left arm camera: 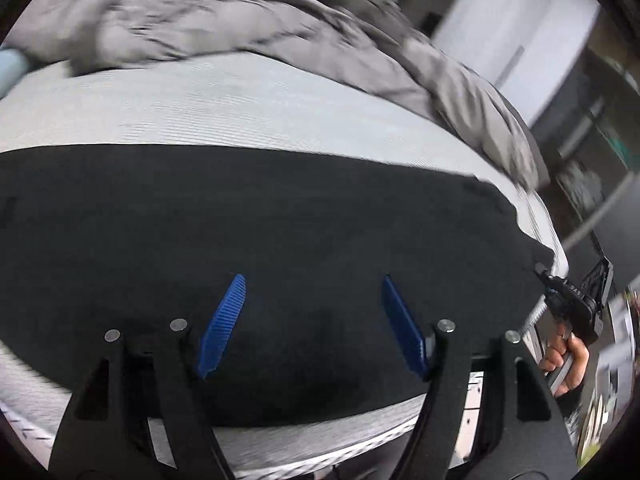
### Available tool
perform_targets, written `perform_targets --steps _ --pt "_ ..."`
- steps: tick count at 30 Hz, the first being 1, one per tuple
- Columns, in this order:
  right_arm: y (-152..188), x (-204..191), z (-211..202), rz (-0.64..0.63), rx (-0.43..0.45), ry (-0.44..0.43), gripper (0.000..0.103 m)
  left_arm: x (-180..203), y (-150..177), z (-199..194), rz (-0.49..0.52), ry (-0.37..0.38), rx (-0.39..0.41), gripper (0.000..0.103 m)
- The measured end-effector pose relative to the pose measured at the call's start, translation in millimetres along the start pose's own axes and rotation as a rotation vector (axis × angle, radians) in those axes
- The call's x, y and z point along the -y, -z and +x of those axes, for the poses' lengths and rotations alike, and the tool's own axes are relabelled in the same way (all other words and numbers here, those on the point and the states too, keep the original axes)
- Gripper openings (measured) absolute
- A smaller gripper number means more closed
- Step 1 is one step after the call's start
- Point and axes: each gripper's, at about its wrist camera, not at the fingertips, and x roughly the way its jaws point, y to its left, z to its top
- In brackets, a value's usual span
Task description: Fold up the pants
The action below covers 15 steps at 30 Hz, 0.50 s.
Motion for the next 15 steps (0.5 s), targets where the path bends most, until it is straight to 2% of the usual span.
perform_targets --steps 2,3,4,6,7,8,9,10,13,15 --pt "2.1 8.7 -12.1 -0.034 0.000 0.036 0.010 28.2 5.6 28.2 0.041 0.027 -0.041 0.071" --pt "4.7 18.0 -6.9 -0.025 -0.041 0.072 0.014 42.2 9.6 43.7 0.072 0.018 -0.068 0.071" --pt "6.6 27.5 0.4 -0.022 -0.083 0.101 0.018 50.5 11.4 59.8 0.099 -0.018 -0.096 0.071" --pt "9.1 38.8 1.9 0.005 -0.103 0.065 0.020 64.2 21.7 84.3 0.171 -0.126 -0.143 0.073" --pt "9.5 38.0 -4.8 -0.003 -0.087 0.050 0.031 69.9 27.0 86.6 0.196 -0.145 -0.131 0.075" --pt "8.9 33.9 -11.3 -0.030 -0.069 0.047 0.038 75.6 30.9 85.3 0.217 -0.151 -0.110 0.075" --pt "10.2 32.0 -22.0 -0.056 -0.041 0.036 0.055 78.1 33.6 82.5 0.225 -0.149 -0.107 0.075" --pt "10.1 30.7 -23.8 -0.060 -0.026 0.022 0.062 79.8 35.2 79.7 0.219 -0.135 -0.109 0.075" --pt "11.3 37.7 -27.1 -0.034 -0.052 -0.033 0.063 63.5 36.1 56.5 0.141 -0.072 -0.100 0.075" --pt "5.7 42.4 -13.3 0.007 -0.067 -0.064 0.064 54.2 37.5 41.2 0.104 -0.048 -0.080 0.075"
